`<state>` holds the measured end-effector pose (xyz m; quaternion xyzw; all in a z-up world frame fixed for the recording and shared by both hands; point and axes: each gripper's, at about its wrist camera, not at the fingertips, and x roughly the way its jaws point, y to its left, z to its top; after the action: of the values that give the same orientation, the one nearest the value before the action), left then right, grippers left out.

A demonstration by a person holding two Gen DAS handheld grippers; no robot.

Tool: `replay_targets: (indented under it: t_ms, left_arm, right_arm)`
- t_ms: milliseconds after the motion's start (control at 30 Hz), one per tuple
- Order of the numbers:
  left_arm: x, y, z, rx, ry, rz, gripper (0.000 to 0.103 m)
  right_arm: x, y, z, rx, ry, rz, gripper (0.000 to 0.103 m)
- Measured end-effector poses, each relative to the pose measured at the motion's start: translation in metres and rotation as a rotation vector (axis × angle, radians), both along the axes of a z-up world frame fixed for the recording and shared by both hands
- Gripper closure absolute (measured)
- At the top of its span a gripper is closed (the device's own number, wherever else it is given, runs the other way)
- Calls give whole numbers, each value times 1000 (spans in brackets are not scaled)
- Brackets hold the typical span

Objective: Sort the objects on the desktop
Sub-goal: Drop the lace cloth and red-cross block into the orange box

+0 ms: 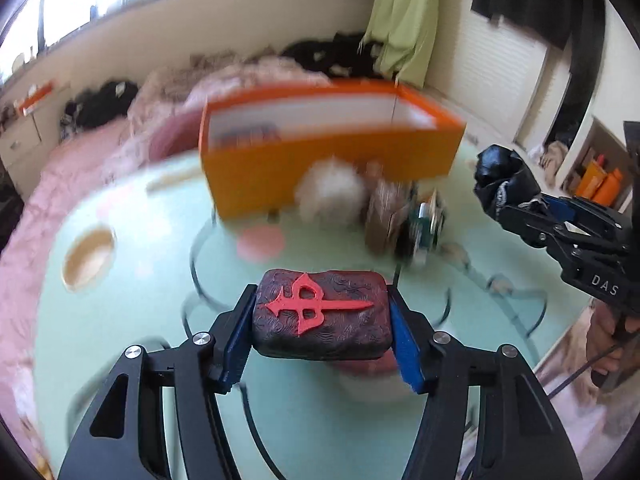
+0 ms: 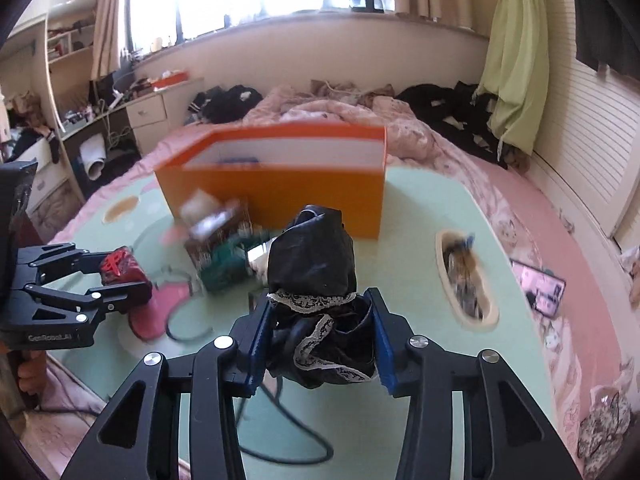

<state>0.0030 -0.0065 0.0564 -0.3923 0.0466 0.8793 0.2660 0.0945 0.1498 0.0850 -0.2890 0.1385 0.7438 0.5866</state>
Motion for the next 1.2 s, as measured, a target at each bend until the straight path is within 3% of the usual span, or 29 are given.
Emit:
replay_targets:
  t_ms: [100, 200, 267, 367, 433, 533, 600, 667, 867, 1100, 1200]
  left_arm:
    - [-17, 9, 37, 46, 70, -9, 42]
    - [-54, 22, 64, 96, 80, -10, 42]
    - [-86, 34, 67, 103, 73, 19, 42]
    - [-114, 39, 58, 106, 62, 72, 41]
    - [-119, 37, 52, 108, 62, 100, 41]
    - [-107, 30, 46, 142, 44, 109, 40]
    - [-90, 24, 44, 135, 40, 96, 34]
    - [-70, 19, 42, 111, 50, 85, 31]
    - [-8, 10, 18, 76, -25, 28, 31]
    - [22, 9, -28, -45, -88, 72, 30]
    - [22, 8, -33, -60, -76, 108, 16]
  right_arm:
    - [-10, 24, 35, 58, 10, 19, 60]
    - [-16, 67, 52, 40, 60, 8, 59]
    - [-21, 96, 51, 13, 84, 1, 58]
    - [-24, 128, 39, -32, 63, -65, 42]
    - [-22, 133, 36, -63, 96, -75, 42]
    - [-15, 113, 39, -35, 136, -66, 34]
    - [-12, 89, 40, 5, 124, -65, 15]
    - [-10, 64, 36, 25, 117, -43, 11]
    - [-19, 0, -6, -69, 45, 28, 8]
    - [-20, -12, -49, -167, -2, -5, 5]
    - [-21, -12, -54, -161, -50, -14, 0]
